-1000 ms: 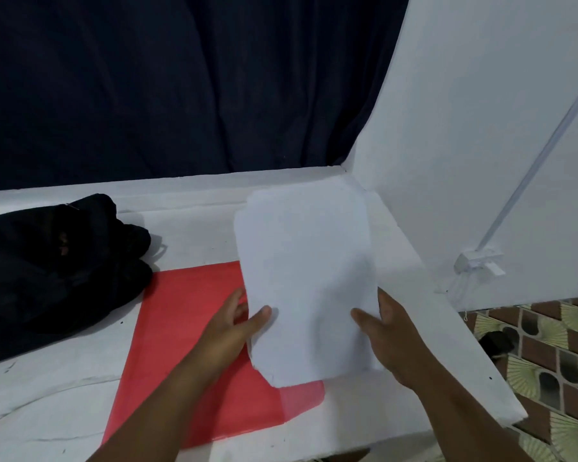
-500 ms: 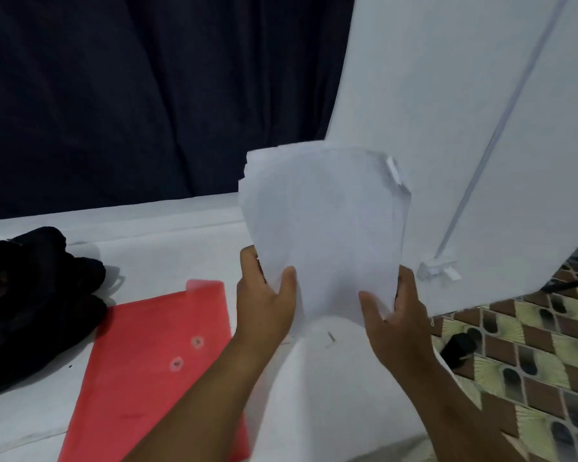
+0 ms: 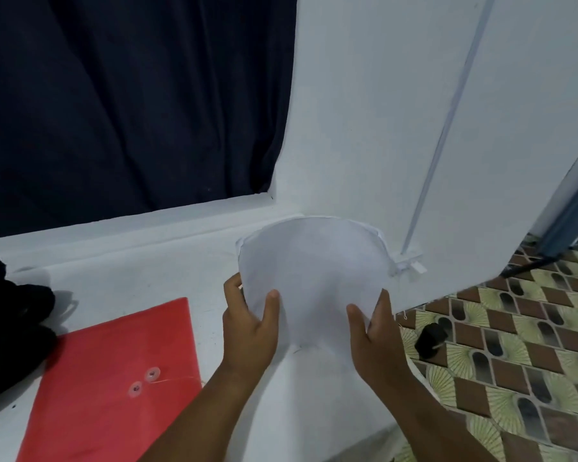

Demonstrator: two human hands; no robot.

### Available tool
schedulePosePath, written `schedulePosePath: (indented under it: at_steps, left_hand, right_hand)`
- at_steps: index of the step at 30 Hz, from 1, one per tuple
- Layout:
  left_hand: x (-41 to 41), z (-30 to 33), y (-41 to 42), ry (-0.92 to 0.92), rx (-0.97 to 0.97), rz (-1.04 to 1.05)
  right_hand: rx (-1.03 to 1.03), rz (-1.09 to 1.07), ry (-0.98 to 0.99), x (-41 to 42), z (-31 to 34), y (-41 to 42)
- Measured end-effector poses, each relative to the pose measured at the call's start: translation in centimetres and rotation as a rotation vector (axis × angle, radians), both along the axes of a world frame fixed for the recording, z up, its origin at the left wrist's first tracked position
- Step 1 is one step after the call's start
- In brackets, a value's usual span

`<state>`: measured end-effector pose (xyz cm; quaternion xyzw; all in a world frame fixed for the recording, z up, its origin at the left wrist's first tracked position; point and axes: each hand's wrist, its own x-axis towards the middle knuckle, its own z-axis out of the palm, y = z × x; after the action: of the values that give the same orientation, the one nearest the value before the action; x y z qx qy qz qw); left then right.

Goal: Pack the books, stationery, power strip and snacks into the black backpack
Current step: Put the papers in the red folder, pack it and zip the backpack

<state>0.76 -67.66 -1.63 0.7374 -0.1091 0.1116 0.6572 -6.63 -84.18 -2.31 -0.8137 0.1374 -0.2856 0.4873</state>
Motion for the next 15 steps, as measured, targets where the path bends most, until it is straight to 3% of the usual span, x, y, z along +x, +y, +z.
schedulePosePath:
  at_steps: [10, 15]
  left_hand:
    - [0.3, 1.2, 4.0, 0.079, -0.032, 0.043]
    - [0.9, -0.1, 10.1, 0.164, 0.026, 0.086]
  right_hand:
    - [-0.071, 0.138, 0.086, 0.9, 0.8, 2.4]
    - [0.075, 0.22, 0.118, 2.6, 0.0, 5.5]
